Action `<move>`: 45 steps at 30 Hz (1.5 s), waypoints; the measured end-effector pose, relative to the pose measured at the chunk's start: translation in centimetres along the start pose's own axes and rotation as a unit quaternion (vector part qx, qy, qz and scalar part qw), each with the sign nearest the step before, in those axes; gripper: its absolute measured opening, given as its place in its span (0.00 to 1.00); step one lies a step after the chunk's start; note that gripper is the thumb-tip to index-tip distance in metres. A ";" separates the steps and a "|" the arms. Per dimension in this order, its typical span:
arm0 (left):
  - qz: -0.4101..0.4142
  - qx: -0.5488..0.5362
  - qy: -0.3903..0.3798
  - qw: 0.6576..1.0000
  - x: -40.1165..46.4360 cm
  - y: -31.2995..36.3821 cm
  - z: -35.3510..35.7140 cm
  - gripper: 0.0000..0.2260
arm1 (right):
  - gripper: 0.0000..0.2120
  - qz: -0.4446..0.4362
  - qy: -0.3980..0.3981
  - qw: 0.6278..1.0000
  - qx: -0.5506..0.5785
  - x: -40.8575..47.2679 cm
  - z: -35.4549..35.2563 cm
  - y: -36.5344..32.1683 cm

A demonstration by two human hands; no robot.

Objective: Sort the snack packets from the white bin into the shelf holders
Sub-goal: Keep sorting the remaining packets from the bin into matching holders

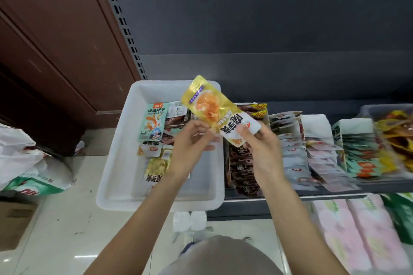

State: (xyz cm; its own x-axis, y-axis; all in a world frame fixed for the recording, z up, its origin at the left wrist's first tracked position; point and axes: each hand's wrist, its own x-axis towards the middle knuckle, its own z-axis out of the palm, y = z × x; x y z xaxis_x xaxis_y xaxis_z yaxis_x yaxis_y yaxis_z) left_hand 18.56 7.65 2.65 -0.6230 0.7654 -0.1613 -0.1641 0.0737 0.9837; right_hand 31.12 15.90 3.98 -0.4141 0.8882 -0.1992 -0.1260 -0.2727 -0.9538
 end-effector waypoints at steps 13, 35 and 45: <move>0.378 0.605 -0.099 0.694 6.2 -1.1 13.8 0.19 | 0.05 -0.365 0.053 0.716 -0.593 5.5 -17.4 -10.6; 0.430 0.505 -0.087 0.743 3.6 -3.5 11.6 0.12 | 0.06 -0.163 -0.180 0.546 -0.802 11.6 -9.6 -5.4; 0.144 0.517 0.104 0.837 0.4 -5.0 -7.7 0.08 | 0.08 -0.398 -0.083 0.706 -0.579 1.5 -1.0 -2.2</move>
State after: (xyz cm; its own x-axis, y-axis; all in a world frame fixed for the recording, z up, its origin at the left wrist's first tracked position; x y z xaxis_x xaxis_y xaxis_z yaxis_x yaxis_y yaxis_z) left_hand 13.23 2.63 -2.95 -0.6601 0.7270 0.1890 0.6988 0.5020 0.5095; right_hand 31.65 18.17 5.58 -0.7401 0.5075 0.4412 0.4038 0.8600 -0.3119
